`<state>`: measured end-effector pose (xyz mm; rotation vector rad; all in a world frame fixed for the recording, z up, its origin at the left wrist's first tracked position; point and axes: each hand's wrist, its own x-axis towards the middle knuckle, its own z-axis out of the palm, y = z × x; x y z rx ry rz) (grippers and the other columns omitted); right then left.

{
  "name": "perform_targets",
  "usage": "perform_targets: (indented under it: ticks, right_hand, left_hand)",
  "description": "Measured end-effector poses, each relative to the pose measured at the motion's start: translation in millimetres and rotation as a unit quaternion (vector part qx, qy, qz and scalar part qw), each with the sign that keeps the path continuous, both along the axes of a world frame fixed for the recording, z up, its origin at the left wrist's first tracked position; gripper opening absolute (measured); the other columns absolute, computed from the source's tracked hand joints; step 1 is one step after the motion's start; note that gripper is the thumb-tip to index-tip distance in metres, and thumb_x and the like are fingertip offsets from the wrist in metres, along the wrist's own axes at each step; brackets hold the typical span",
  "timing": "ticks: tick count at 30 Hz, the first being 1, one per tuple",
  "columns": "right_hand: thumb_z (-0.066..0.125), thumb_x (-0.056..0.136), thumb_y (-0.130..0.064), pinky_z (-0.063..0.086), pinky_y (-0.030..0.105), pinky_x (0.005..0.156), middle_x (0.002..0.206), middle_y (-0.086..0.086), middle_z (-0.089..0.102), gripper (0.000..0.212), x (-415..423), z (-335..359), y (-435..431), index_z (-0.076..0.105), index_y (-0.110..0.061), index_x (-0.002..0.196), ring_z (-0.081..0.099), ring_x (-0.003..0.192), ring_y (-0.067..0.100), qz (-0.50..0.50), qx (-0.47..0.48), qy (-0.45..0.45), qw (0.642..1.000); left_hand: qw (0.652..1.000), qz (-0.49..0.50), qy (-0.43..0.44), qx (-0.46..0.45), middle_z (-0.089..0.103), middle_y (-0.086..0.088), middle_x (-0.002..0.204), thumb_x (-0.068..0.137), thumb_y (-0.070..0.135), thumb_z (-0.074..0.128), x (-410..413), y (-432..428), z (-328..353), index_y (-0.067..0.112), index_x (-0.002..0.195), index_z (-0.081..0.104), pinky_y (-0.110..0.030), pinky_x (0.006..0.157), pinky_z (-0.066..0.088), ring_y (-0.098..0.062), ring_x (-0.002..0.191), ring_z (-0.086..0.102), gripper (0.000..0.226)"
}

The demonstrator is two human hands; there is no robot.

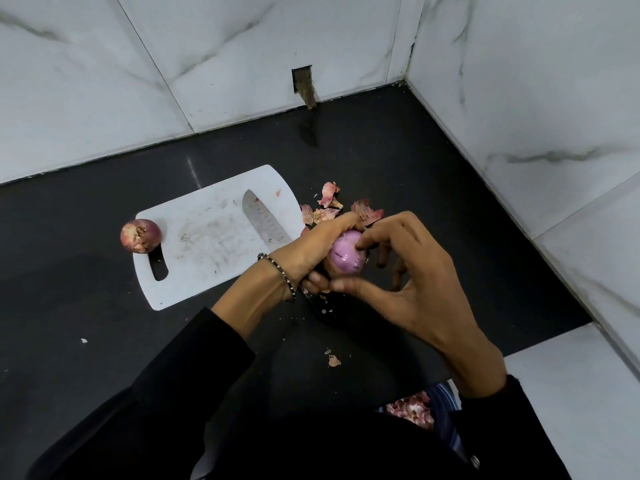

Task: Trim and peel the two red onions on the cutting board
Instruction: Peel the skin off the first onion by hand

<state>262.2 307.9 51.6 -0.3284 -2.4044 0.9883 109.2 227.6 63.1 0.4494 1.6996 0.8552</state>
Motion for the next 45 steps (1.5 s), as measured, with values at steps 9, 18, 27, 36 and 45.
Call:
perform_targets:
  ticks: [9,18,27,36,45]
  right_hand:
    - [0.083,0.073,-0.043,0.047,0.025,0.065,0.11,-0.016,0.045,0.042,0,0,2,0.057,-0.032,0.105,0.049,0.085,0.002,0.05,0.011,-0.04,0.998]
    - [0.078,0.075,-0.049,0.053,0.036,0.062,0.116,-0.011,0.044,0.039,-2,-4,-1,0.056,-0.032,0.102,0.045,0.087,-0.001,0.029,0.04,-0.055,0.997]
    - [0.074,0.067,-0.066,0.045,0.022,0.057,0.107,-0.016,0.045,0.05,-5,-4,-3,0.051,-0.032,0.096,0.05,0.077,0.01,-0.012,-0.022,0.0,1.0]
    - [0.072,0.071,-0.061,0.049,0.024,0.06,0.113,-0.02,0.043,0.046,-5,-9,-1,0.056,-0.031,0.102,0.052,0.087,0.006,0.015,-0.033,-0.026,0.999]
    - [0.081,0.07,-0.054,0.044,0.021,0.059,0.109,-0.016,0.049,0.046,-4,-5,-1,0.055,-0.031,0.1,0.054,0.078,0.012,-0.016,-0.043,0.003,0.999]
  left_hand:
    - [0.984,-0.136,0.003,-0.11,0.048,-0.01,0.048,0.093,0.062,0.029,-5,-2,18,0.003,0.081,0.056,-0.013,0.041,0.012,-0.009,0.032,0.023,0.067]
    - [0.98,-0.157,0.005,-0.12,0.05,-0.007,0.047,0.095,0.063,0.025,-5,-1,21,0.003,0.072,0.059,-0.011,0.038,0.014,-0.007,0.029,0.024,0.073]
    - [0.983,-0.138,-0.001,-0.122,0.05,-0.008,0.045,0.093,0.067,0.023,-9,2,23,0.004,0.059,0.053,-0.009,0.036,0.014,-0.006,0.026,0.022,0.078]
    - [0.984,-0.146,-0.02,-0.104,0.052,-0.01,0.05,0.094,0.064,0.028,-10,1,18,0.002,0.08,0.055,-0.009,0.034,0.017,-0.007,0.028,0.025,0.069]
    - [0.988,-0.123,-0.025,-0.086,0.048,-0.014,0.056,0.093,0.066,0.025,-13,3,15,0.0,0.082,0.059,-0.008,0.036,0.017,-0.008,0.026,0.024,0.075]
